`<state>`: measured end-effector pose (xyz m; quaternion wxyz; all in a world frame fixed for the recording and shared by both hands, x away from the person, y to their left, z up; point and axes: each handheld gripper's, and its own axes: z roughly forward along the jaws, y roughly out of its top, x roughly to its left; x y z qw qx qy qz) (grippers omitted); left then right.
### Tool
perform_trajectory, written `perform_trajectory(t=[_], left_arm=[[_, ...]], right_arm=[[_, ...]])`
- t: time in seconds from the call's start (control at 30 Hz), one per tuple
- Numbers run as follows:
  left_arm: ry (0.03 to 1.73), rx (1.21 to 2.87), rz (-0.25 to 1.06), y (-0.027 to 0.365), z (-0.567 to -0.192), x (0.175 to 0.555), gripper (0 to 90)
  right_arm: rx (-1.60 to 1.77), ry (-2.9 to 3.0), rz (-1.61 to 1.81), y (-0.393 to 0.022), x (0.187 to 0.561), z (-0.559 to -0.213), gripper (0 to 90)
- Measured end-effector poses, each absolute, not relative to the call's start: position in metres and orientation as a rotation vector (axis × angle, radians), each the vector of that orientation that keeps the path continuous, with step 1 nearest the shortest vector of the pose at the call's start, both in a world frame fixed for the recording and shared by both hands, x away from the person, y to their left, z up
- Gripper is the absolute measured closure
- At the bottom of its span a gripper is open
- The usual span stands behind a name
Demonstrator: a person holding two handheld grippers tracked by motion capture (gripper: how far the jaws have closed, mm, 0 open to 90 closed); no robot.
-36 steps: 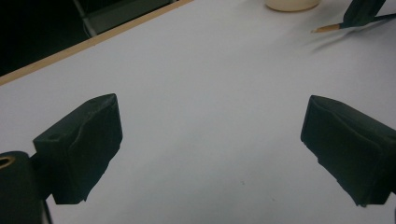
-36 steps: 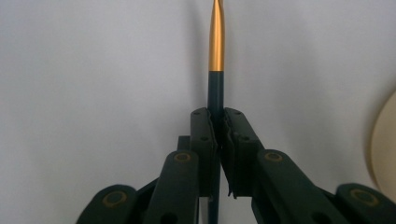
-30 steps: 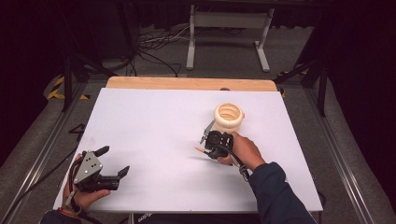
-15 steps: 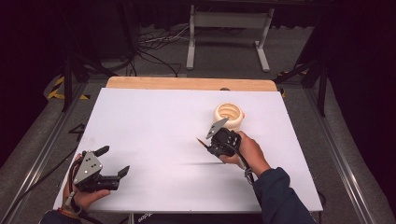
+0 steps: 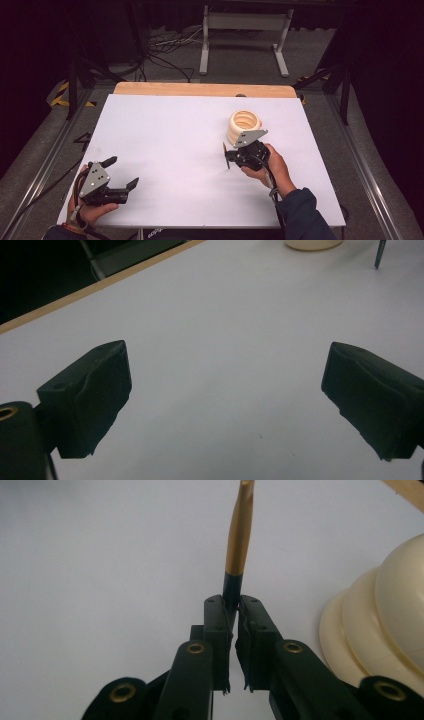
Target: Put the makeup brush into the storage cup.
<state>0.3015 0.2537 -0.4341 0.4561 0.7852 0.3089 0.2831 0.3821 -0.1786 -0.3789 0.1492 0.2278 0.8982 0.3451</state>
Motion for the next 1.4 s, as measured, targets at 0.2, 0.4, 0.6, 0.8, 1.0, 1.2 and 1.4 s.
perform_trajectory(t=[0.2,0.4,0.6,0.8,1.0,1.2,1.4], left_arm=[[0.764,1.938,0.695,0.253,-0.434,0.302,6.6],[0.768,1.936,0.695,0.253,-0.434,0.302,6.5],[0.767,1.934,0.695,0.254,-0.434,0.302,6.5],[0.771,1.926,0.695,0.255,-0.433,0.301,6.5],[0.768,1.927,0.695,0.255,-0.433,0.301,6.5],[0.772,1.923,0.701,0.255,-0.433,0.301,6.3],[0.771,1.918,0.701,0.255,-0.433,0.301,6.2]], right_arm=[[0.653,2.435,1.19,-0.193,0.376,-0.377,84.1],[0.634,2.343,1.288,-0.2,0.371,-0.372,84.1],[0.642,2.275,1.348,-0.205,0.368,-0.369,84.1],[0.656,2.205,1.378,-0.212,0.365,-0.364,84.1],[0.665,2.158,1.4,-0.219,0.364,-0.358,84.1],[0.669,2.132,1.411,-0.224,0.363,-0.353,84.1],[0.674,2.103,1.425,-0.227,0.363,-0.349,84.1]])
